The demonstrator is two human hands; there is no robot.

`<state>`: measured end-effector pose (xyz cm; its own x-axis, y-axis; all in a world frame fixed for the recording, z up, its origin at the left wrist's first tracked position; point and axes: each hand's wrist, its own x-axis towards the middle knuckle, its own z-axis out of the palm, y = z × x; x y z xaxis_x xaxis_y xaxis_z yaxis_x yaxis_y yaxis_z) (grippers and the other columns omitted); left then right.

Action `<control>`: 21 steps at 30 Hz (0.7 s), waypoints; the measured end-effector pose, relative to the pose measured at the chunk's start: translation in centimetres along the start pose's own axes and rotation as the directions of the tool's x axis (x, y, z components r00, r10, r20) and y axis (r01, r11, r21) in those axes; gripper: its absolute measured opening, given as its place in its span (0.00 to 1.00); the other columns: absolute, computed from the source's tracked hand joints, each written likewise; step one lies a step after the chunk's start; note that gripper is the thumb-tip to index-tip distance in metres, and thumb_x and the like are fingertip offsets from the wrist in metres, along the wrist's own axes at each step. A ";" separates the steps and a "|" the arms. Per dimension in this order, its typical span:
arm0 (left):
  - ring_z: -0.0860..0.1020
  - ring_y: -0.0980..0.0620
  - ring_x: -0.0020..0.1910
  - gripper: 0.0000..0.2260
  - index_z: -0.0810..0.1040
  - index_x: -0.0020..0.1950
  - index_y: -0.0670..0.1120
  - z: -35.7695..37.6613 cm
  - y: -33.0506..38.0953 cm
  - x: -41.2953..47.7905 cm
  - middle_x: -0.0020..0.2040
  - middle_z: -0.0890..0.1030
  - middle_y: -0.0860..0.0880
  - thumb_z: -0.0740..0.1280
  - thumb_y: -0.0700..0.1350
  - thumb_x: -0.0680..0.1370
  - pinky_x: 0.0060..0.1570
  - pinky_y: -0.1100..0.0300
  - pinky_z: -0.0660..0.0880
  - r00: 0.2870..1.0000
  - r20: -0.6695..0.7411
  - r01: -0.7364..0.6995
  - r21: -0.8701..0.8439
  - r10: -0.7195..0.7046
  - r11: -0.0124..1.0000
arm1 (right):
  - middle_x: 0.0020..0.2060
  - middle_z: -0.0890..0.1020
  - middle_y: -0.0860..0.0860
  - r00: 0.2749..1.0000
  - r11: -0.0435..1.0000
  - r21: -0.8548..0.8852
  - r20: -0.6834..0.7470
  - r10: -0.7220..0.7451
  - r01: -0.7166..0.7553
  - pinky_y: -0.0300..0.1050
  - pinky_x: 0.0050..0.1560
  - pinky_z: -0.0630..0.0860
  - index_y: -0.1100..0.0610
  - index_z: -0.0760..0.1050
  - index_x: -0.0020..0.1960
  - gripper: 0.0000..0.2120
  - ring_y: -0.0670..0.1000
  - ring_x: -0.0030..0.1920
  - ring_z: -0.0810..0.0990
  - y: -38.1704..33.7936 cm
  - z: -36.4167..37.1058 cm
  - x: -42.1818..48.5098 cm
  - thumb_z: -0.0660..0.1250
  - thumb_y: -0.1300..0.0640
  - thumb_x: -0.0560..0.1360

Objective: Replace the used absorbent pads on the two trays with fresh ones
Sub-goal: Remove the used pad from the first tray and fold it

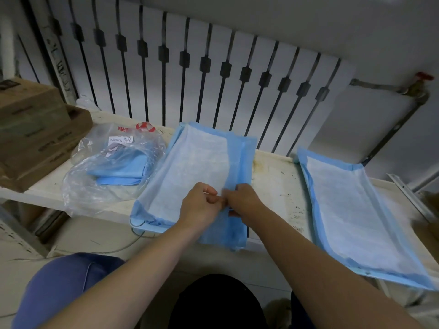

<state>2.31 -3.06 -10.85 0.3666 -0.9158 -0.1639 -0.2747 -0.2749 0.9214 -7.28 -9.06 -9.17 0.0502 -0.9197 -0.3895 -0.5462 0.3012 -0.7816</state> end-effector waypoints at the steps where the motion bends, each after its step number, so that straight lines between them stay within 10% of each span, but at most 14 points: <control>1: 0.78 0.51 0.50 0.11 0.72 0.49 0.52 -0.1 0.0 0.0 0.48 0.80 0.53 0.72 0.50 0.73 0.51 0.55 0.76 1.000 -0.021 -0.010 0.010 0.010 1.000 | 0.54 0.79 0.60 0.997 1.000 -0.008 -0.072 -0.014 0.014 0.51 0.46 0.82 0.63 0.73 0.57 0.13 0.57 0.48 0.80 0.1 -0.1 0.4 0.66 0.58 0.75; 13: 0.53 0.46 0.75 0.26 0.65 0.71 0.54 2.3 0.5 0.5 0.75 0.57 0.48 0.66 0.54 0.74 0.74 0.50 0.49 0.985 -0.163 0.051 0.571 0.052 0.820 | 0.64 0.75 0.54 0.910 0.988 -0.017 -0.387 -0.150 0.156 0.44 0.57 0.68 0.48 0.67 0.71 0.21 0.58 0.62 0.74 3.0 -10.2 -0.5 0.56 0.60 0.80; 21: 0.49 0.43 0.76 0.30 0.57 0.74 0.52 7.1 2.0 1.2 0.76 0.51 0.42 0.64 0.55 0.75 0.74 0.47 0.45 0.973 -0.206 0.211 0.628 -0.101 0.749 | 0.63 0.77 0.59 0.819 0.995 -0.099 -0.572 -0.046 -0.013 0.47 0.61 0.71 0.57 0.74 0.66 0.21 0.60 0.61 0.75 7.9 -19.3 -1.7 0.57 0.67 0.75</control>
<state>-4.17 -6.77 -11.68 0.5677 -0.8033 -0.1802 -0.6870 -0.5828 0.4340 -27.80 -9.97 -5.34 -0.4118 -0.9113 -0.0040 -0.6271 0.2866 -0.7243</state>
